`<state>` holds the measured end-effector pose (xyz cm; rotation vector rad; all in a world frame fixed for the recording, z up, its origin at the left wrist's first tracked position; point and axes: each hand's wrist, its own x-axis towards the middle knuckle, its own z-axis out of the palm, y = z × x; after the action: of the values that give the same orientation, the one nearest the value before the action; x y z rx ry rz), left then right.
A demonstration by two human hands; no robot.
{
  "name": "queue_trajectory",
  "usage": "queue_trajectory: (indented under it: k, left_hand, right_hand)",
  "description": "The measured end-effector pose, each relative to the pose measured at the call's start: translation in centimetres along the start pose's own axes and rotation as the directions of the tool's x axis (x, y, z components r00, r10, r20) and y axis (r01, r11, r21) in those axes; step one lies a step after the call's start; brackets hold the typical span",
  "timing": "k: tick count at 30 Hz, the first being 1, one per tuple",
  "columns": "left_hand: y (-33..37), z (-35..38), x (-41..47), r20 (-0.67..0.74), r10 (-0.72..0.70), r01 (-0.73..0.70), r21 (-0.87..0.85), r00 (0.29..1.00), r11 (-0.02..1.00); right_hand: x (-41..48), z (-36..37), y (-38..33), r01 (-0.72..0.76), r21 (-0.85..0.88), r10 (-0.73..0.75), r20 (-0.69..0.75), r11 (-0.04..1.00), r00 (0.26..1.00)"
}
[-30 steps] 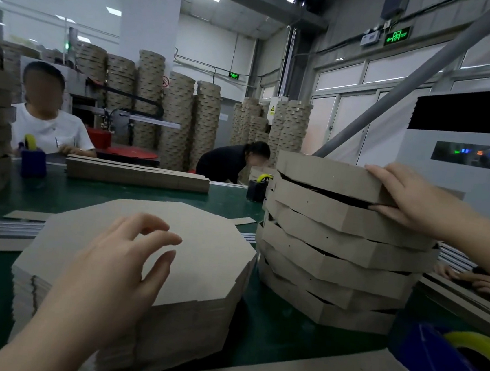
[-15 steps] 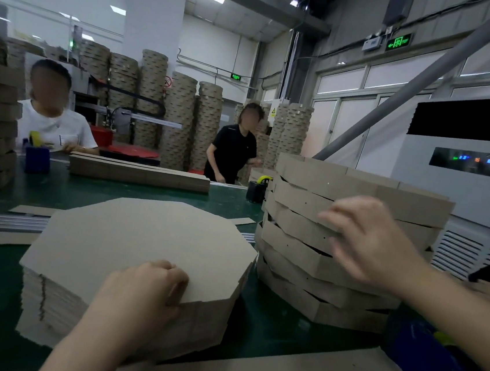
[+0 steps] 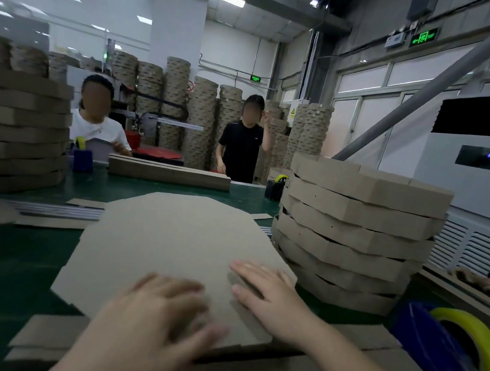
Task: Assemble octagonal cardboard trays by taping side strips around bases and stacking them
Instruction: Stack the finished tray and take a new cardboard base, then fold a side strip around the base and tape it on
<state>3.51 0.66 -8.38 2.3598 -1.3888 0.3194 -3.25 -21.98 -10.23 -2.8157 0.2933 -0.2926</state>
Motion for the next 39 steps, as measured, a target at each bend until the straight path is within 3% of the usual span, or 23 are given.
queue_trajectory:
  k: [1,3,5,6,8,9,12,15,19,24,29,31,33,35,39]
  left_hand:
    - [-1.3,0.0,-0.3,-0.136,-0.138,0.136,-0.021,0.981,0.990]
    - [-4.1,0.0,-0.3,-0.287,-0.467,0.484,-0.014,0.837,0.875]
    - [-6.2,0.2,0.1,-0.142,-0.753,0.690,-0.322,0.642,0.648]
    - [-7.0,0.7,0.4,-0.036,-0.808,0.676,-0.527,0.588,0.515]
    - [-7.4,0.9,0.3,0.047,-0.862,0.568,-0.770,0.504,0.290]
    - [-7.1,0.7,0.0,0.065,-0.884,0.505,-0.839,0.463,0.203]
    - [-5.9,0.4,-1.0,0.140,-0.888,0.349,-0.937,0.439,0.025]
    - [-4.4,-0.8,-3.1,0.153,-0.871,0.292,-0.956,0.467,-0.011]
    - [-2.3,-2.7,-6.9,0.101,-0.757,0.290,-0.949,0.645,0.121]
    - [0.5,-4.6,-9.9,0.074,-0.627,0.218,-0.963,0.776,0.156]
    - [3.3,-6.2,-11.6,0.051,-0.505,0.160,-0.971,0.862,0.175]
    - [4.5,-6.0,-12.2,0.067,-0.442,0.157,-0.973,0.894,0.169]
    - [5.6,-5.1,-12.7,0.108,-0.380,0.181,-0.970,0.918,0.162]
    - [6.1,-3.6,-13.2,0.162,-0.339,0.219,-0.966,0.927,0.136]
    - [6.4,-1.0,-13.9,0.288,-0.198,0.323,-0.929,0.937,0.180]
  right_hand:
    - [-0.5,0.2,0.0,-0.009,-0.003,0.009,0.006,1.000,1.000]
    - [-1.8,0.8,-0.1,-0.004,-0.042,0.005,0.018,0.999,1.000]
    - [-3.4,1.8,-0.4,0.006,-0.086,-0.002,0.044,0.996,0.999]
    - [-4.2,2.3,-0.5,0.014,-0.104,-0.008,0.054,0.994,0.998]
    - [-5.7,3.0,-1.1,0.011,-0.104,-0.005,0.064,0.994,0.998]
    - [-6.3,3.1,-1.3,0.003,-0.087,0.002,0.063,0.996,0.998]
    - [-8.4,2.6,-2.1,-0.006,-0.052,0.007,0.006,0.999,1.000]
    - [-10.4,0.9,-2.9,-0.011,-0.011,0.010,-0.094,1.000,0.996]
    - [-13.3,-2.6,-4.7,-0.012,0.007,0.013,-0.267,1.000,0.964]
    - [-16.5,-6.2,-7.1,-0.043,-0.076,-0.005,-0.543,0.996,0.839]
    - [-19.1,-8.9,-8.2,-0.105,-0.036,0.049,-0.705,0.994,0.707]
    - [-20.2,-9.3,-8.3,-0.145,-0.104,0.030,-0.700,0.984,0.713]
    - [-21.1,-8.8,-7.9,-0.128,-0.095,0.042,-0.621,0.987,0.783]
    - [-22.1,-7.7,-7.1,-0.094,0.094,0.128,-0.467,0.991,0.875]
    - [-23.6,-5.1,-4.2,-0.155,0.376,0.266,-0.261,0.913,0.928]
